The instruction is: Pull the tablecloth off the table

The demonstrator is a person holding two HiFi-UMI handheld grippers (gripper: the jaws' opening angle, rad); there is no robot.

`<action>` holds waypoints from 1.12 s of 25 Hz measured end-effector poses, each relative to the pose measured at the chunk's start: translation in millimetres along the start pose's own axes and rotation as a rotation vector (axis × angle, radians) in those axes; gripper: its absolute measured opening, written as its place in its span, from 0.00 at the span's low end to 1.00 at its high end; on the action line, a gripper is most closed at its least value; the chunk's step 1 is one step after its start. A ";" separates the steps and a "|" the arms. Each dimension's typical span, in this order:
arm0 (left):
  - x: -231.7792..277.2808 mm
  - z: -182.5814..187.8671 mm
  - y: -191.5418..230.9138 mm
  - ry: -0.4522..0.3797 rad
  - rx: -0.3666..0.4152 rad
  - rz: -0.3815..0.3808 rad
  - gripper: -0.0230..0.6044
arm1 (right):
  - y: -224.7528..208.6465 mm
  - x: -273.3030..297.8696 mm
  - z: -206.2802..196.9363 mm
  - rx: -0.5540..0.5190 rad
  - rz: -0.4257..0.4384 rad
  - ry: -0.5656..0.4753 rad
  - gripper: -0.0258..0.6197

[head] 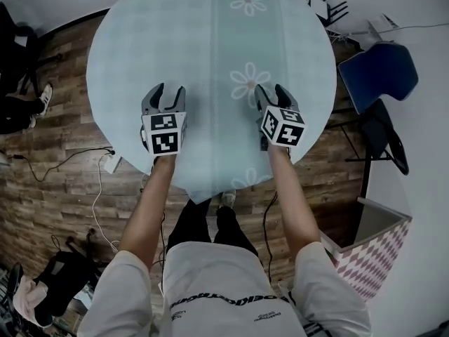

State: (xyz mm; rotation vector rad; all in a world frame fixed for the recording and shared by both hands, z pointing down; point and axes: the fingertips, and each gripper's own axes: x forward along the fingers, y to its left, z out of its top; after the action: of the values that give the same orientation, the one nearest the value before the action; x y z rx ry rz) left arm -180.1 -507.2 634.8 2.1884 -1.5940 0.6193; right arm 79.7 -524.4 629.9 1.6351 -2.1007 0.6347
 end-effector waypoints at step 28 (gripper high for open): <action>137.4 -46.7 60.9 0.259 0.035 -0.077 0.45 | -134.2 123.2 -28.0 -0.023 -0.105 0.294 0.50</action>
State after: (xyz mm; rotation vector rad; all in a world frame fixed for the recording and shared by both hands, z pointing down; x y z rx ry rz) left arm -207.9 -609.9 750.7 2.0839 -1.3696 0.8728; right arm 182.2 -633.9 737.1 1.5240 -1.7947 0.7623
